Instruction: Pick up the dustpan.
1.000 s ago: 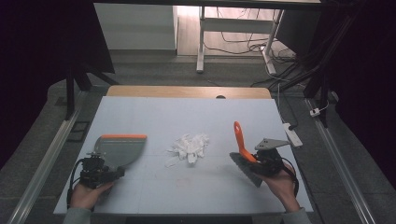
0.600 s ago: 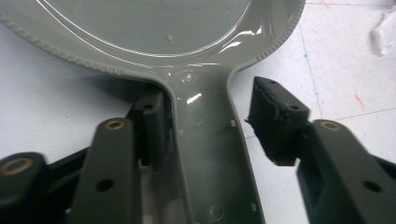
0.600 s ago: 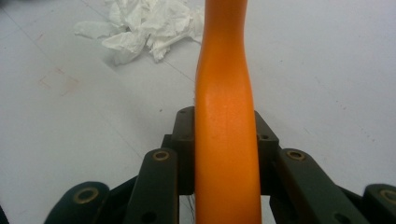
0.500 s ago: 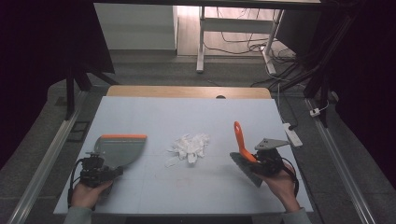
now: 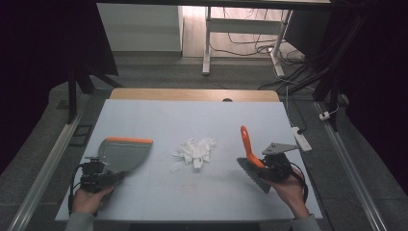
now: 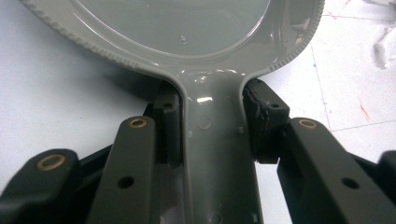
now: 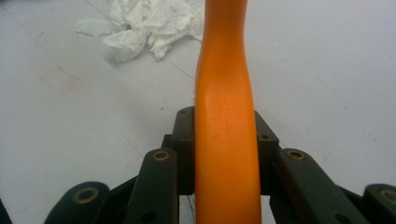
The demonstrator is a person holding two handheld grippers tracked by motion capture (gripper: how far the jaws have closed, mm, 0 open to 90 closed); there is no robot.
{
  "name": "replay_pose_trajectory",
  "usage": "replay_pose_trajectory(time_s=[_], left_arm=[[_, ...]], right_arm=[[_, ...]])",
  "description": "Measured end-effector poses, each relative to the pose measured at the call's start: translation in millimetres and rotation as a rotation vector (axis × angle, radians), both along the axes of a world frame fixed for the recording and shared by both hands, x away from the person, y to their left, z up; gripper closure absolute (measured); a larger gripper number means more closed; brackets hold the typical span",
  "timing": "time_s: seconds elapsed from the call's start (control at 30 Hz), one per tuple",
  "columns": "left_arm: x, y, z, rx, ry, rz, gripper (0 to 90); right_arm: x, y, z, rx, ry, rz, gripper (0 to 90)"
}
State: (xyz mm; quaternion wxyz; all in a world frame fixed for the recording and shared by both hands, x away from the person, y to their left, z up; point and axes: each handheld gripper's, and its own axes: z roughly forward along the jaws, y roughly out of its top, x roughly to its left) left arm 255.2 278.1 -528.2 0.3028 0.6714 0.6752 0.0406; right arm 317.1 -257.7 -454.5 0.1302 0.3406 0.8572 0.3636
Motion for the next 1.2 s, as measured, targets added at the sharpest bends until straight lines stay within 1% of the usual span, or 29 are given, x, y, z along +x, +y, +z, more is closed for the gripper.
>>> replay_pose_trajectory(time_s=[0.27,0.3,0.5,0.73,0.9,0.97,1.1,1.2], left_arm=[[-1.6,2.5,-0.6,0.014,-0.036,-0.012,61.9],[-1.8,2.8,-0.7,0.016,-0.041,-0.013,61.9],[-3.0,2.4,0.3,0.029,-0.064,-0.029,62.0],[-4.5,4.0,3.3,0.026,-0.105,-0.053,62.0],[-4.9,7.7,4.7,0.019,-0.122,-0.059,62.0],[-5.5,9.4,5.3,0.016,-0.141,-0.069,62.0],[-6.3,12.3,7.6,0.016,-0.162,-0.075,62.0],[-6.9,13.9,9.2,0.004,-0.185,-0.093,62.0]], right_arm=[[-0.1,-0.9,0.6,0.003,-0.001,-0.001,70.4],[-0.7,-0.4,1.5,0.013,0.003,0.004,70.4],[-1.4,1.0,2.9,0.011,-0.005,0.009,70.4],[-1.5,0.0,3.3,0.014,-0.007,0.005,70.4],[-1.2,-0.2,2.9,0.014,-0.007,0.003,70.4],[-1.2,0.0,2.8,0.013,-0.006,0.004,70.4],[-1.2,0.0,3.0,0.014,-0.008,0.003,70.4],[-1.1,0.0,3.2,0.013,-0.011,0.003,70.4]])
